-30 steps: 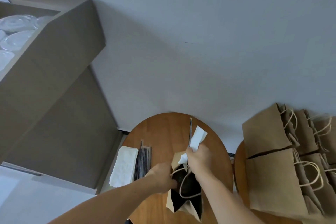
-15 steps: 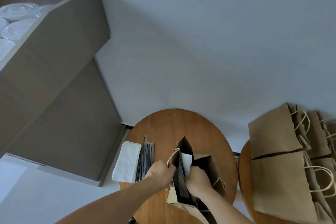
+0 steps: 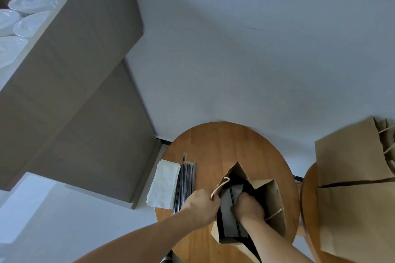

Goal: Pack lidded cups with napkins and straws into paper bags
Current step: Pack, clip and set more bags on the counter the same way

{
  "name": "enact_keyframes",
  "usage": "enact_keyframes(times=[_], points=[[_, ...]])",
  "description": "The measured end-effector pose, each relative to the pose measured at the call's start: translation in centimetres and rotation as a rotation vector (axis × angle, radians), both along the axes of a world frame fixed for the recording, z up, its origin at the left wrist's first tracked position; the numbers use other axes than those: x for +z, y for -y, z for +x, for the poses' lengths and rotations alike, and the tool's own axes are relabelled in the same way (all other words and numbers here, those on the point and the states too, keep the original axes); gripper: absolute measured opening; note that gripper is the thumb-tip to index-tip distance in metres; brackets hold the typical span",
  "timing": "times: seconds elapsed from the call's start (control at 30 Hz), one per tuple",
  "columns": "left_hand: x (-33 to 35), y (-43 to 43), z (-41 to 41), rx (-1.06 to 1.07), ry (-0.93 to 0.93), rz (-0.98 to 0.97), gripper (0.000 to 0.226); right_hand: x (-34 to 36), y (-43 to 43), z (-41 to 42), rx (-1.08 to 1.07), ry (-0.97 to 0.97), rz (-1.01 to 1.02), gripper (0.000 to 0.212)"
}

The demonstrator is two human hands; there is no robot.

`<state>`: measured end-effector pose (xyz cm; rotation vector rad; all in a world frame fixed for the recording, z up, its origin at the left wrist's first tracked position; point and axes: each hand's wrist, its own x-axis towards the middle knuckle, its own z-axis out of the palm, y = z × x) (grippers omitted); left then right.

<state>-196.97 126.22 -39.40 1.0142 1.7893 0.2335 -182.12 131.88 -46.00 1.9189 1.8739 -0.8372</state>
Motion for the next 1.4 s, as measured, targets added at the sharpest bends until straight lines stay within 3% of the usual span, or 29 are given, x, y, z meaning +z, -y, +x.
enact_keyframes(times=[0.1,0.17,0.37,0.47,0.57,0.7,0.87,0.93,1.03,1.13,1.2,1.27,1.4], points=[[-0.2,-0.1,-0.2,-0.023,0.018,0.006,0.026,0.9,0.6,-0.2,0.055,0.042,0.085,0.039],[-0.3,-0.3,-0.3,-0.071,0.024,0.046,0.021,2.3,0.7,-0.2,0.118,0.081,0.123,0.047],[-0.2,-1.0,-0.2,-0.214,0.031,0.118,0.022,9.0,1.3,2.1,0.290,-0.042,0.441,0.030],[0.0,-1.5,-0.4,-0.248,0.117,0.073,0.020,10.8,1.4,3.8,0.057,-0.273,0.489,0.028],[-0.3,-1.6,-0.7,-0.328,0.190,0.012,0.058,10.9,1.8,5.5,-0.223,-0.366,0.439,0.042],[-0.3,-1.5,-1.0,-0.464,0.247,-0.022,0.089,9.6,2.9,6.3,-0.548,-0.460,0.124,0.060],[-0.6,-1.1,-0.2,-0.501,0.251,-0.061,0.098,8.1,4.1,4.4,-0.694,-0.683,-0.077,0.058],[-0.6,-0.6,0.8,-0.449,0.260,-0.034,0.085,8.0,4.1,3.5,-0.659,-0.782,-0.129,0.045],[-0.9,0.0,2.8,-0.314,0.281,0.054,0.030,7.6,3.6,3.0,-0.631,-0.901,-0.181,0.041],[-0.8,0.3,4.4,-0.248,0.081,0.122,0.010,7.6,3.2,3.6,-0.529,-0.930,-0.155,0.049],[-0.9,0.1,5.1,-0.223,-0.103,0.117,0.009,7.4,2.6,4.7,-0.392,-0.894,-0.139,0.045],[-0.8,-0.1,5.4,-0.149,-0.183,0.087,0.022,7.1,1.6,6.1,-0.186,-0.761,-0.033,0.028],[-0.3,-0.6,5.3,-0.100,-0.238,0.044,0.036,6.9,-0.8,7.9,0.164,-0.535,0.328,0.043]])
